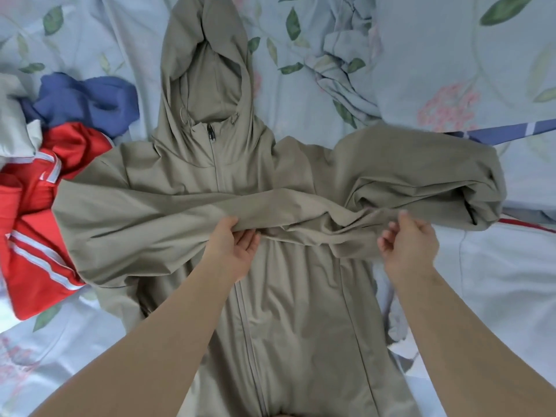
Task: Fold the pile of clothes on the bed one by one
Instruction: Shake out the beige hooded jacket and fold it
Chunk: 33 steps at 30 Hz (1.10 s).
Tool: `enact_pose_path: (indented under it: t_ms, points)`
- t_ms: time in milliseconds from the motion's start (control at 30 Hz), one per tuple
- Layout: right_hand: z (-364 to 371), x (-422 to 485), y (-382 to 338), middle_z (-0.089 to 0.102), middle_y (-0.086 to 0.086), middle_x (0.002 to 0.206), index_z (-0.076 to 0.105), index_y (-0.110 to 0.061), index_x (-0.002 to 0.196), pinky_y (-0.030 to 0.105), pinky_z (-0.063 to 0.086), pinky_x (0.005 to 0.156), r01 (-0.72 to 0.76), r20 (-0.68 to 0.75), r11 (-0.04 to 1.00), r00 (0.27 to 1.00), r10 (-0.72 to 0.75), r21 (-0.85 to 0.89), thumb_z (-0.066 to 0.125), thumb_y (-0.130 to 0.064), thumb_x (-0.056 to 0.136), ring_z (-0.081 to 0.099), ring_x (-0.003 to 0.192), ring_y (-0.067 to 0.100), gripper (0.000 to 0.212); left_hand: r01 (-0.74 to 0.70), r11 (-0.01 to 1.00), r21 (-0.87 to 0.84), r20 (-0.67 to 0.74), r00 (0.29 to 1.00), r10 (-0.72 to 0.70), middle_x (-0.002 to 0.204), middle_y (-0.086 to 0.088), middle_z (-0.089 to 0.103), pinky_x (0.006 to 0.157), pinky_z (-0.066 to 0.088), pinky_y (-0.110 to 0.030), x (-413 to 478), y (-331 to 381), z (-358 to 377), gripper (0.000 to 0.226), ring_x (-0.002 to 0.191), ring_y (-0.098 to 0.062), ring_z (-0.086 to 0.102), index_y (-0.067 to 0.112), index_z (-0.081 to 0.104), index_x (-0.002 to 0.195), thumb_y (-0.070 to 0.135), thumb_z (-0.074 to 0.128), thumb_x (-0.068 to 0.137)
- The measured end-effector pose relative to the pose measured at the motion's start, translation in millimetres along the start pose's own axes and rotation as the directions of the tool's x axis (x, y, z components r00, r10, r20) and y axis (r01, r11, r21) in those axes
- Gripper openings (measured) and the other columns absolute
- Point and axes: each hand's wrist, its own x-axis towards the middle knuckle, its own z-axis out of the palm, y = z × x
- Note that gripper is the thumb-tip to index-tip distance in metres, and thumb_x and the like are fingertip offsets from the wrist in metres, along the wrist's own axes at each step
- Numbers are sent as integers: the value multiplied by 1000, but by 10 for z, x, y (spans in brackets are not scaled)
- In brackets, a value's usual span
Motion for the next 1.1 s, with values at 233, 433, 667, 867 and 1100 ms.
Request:
enact_pose_path:
  t_ms: [233, 433, 667, 867, 1100]
  points:
    - [-183, -58, -408, 53, -1, 92, 39, -21, 100, 24, 42, 54, 159, -176, 979, 975, -136, 126, 51, -20, 93, 50, 61, 13, 14, 79, 983, 163, 85, 992, -94, 92, -10, 59, 93, 48, -38, -179, -157, 55, 2, 81, -21, 62, 7, 52, 93, 8, 51, 94]
    - [0, -170, 107, 52, 5, 94, 51, -15, 110, 33, 47, 73, -273, 103, 953, 952, 287, -133, 56, -40, 92, 53, 78, 16, 31, 73, 990, 119, -55, 996, -67, 128, -3, 55, 89, 42, -35, -93, -99, -156, 24, 121, -21, 55, 15, 51, 120, 25, 45, 100]
    - [293, 27, 48, 54, 8, 107, 35, -27, 125, 32, 52, 69, 118, -114, 992, 986, -123, -53, 59, -23, 79, 50, 71, 20, 52, 11, 998, 66, 58, 998, -15, 87, -9, 61, 85, 46, -35, -52, 158, -246, 10, 81, -20, 61, 9, 53, 91, 15, 48, 97]
    - [162, 287, -74, 52, 4, 103, 39, -27, 115, 28, 48, 56, 139, -155, 966, 972, -175, -220, 53, -21, 85, 48, 55, 16, 34, 36, 999, 31, 7, 999, -36, 88, -8, 59, 85, 47, -37, 42, 122, -291, 11, 78, -21, 60, 8, 52, 87, 14, 50, 96]
    - [180, 396, -119, 54, 3, 93, 41, -30, 121, 23, 45, 51, 111, -82, 970, 988, -132, -215, 59, -20, 86, 45, 49, 13, 41, 54, 997, 60, 34, 998, -57, 93, -8, 61, 83, 48, -36, -8, 45, -156, 11, 89, -21, 62, 10, 54, 90, 19, 56, 95]
